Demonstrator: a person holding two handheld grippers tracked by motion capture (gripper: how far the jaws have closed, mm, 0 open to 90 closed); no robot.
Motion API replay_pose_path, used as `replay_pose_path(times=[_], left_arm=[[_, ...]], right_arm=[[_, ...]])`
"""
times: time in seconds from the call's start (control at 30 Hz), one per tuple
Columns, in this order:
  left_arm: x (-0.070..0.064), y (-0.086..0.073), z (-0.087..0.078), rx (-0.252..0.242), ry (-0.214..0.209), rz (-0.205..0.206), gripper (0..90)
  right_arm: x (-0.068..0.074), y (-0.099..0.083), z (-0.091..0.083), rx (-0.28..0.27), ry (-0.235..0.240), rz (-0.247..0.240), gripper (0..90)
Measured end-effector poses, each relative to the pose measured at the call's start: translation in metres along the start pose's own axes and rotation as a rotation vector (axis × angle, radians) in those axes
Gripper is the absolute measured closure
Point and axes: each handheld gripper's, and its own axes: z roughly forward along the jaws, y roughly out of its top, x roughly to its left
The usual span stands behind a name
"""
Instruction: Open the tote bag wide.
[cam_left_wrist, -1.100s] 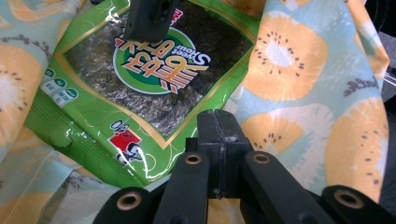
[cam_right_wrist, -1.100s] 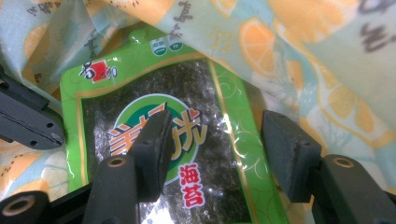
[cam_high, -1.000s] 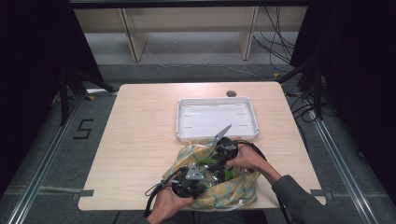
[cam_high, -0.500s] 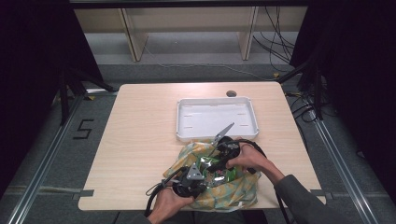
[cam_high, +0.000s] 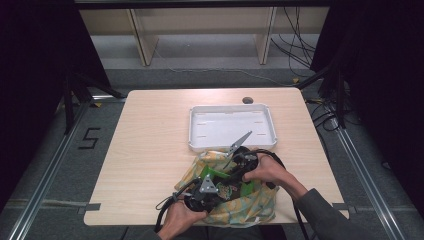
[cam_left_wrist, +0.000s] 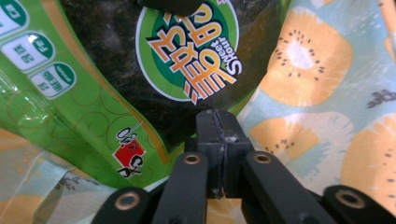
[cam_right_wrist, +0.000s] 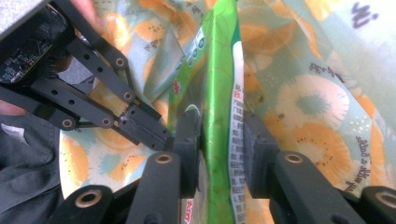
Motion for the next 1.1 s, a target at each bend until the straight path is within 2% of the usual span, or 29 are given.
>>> replay_pose_path(times=[0.07,0.13,0.17,0.2,0.23,0.27,0.33,0.37,0.4,0.43,0.47,0.53,0.57,0.63,0.67,0.7,0.77,0.8,0.83,0.87,0.9,0.93,0.97,1.0,1.03,1.1], left_arm=[[-0.004,0.003,-0.007,-0.019,-0.006,0.009,83.3],[-0.006,0.005,-0.014,-0.037,-0.008,-0.004,79.6],[-0.007,0.006,-0.018,-0.048,-0.013,-0.008,77.9],[-0.007,0.007,-0.023,-0.057,-0.008,-0.004,76.3],[-0.007,0.008,-0.027,-0.058,-0.007,0.019,74.4],[-0.008,0.007,-0.030,-0.063,-0.010,-0.007,72.4],[-0.007,0.007,-0.034,-0.073,-0.006,0.000,67.3],[-0.007,0.006,-0.041,-0.085,0.006,-0.022,65.7],[-0.006,0.006,-0.044,-0.088,0.015,-0.011,63.6],[-0.007,0.006,-0.048,-0.093,0.022,-0.020,61.6],[-0.006,0.006,-0.051,-0.098,0.023,-0.020,59.6],[-0.005,0.006,-0.057,-0.110,0.028,-0.029,56.7],[-0.005,0.006,-0.058,-0.124,0.028,-0.039,55.2],[-0.003,0.005,-0.064,-0.137,0.037,-0.033,53.2],[-0.003,0.005,-0.067,-0.143,0.045,-0.058,51.8],[-0.003,0.005,-0.068,-0.151,0.047,-0.067,50.4],[-0.001,0.005,-0.073,-0.165,0.052,-0.075,49.7],[0.000,0.005,-0.076,-0.170,0.064,-0.083,48.9],[0.000,0.005,-0.076,-0.170,0.064,-0.083,48.0],[0.002,0.005,-0.080,-0.178,0.063,-0.083,47.4],[0.002,0.004,-0.082,-0.174,0.067,-0.089,46.3],[0.002,0.004,-0.082,-0.174,0.067,-0.089,45.2],[0.003,0.004,-0.084,-0.179,0.065,-0.106,45.2],[0.004,0.003,-0.088,-0.185,0.072,-0.098,44.0],[0.005,0.003,-0.090,-0.190,0.072,-0.109,43.5],[0.007,0.003,-0.093,-0.187,0.074,-0.105,42.5]], right_arm=[[0.002,0.000,-0.002,0.003,-0.003,0.000,74.6],[0.004,0.000,-0.003,0.003,-0.006,0.004,75.2],[0.002,0.001,-0.002,-0.014,0.027,-0.051,75.3],[0.003,0.002,-0.002,-0.025,0.017,-0.067,75.4],[0.005,0.002,-0.005,-0.013,0.013,-0.050,75.4],[0.009,0.002,-0.006,-0.009,-0.025,-0.027,75.4],[0.007,0.002,-0.006,-0.030,-0.021,-0.069,75.5],[0.007,0.002,-0.006,-0.038,-0.017,-0.083,75.5],[0.008,0.001,-0.008,-0.026,-0.015,-0.063,75.5],[0.006,0.001,-0.008,-0.044,-0.021,-0.092,75.5],[0.008,0.000,-0.010,-0.040,-0.027,-0.066,75.5],[0.007,0.000,-0.011,-0.043,-0.037,-0.084,75.6],[0.009,-0.001,-0.012,-0.039,-0.035,-0.066,75.6],[0.009,-0.001,-0.015,-0.043,-0.040,-0.068,75.6],[0.009,-0.001,-0.016,-0.051,-0.041,-0.092,75.6],[0.010,-0.001,-0.019,-0.052,-0.046,-0.079,75.6],[0.011,-0.001,-0.022,-0.055,-0.055,-0.085,75.7],[0.010,-0.001,-0.022,-0.065,-0.053,-0.106,75.6],[0.012,-0.001,-0.025,-0.062,-0.069,-0.095,75.7],[0.011,-0.001,-0.026,-0.073,-0.062,-0.120,75.6],[0.013,-0.001,-0.028,-0.066,-0.069,-0.098,75.6],[0.013,-0.001,-0.028,-0.066,-0.069,-0.098,75.6],[0.012,0.000,-0.029,-0.076,-0.068,-0.120,75.7],[0.014,-0.001,-0.032,-0.079,-0.070,-0.107,75.7],[0.015,0.000,-0.033,-0.081,-0.076,-0.106,75.7],[0.015,0.000,-0.035,-0.095,-0.068,-0.115,75.7]])
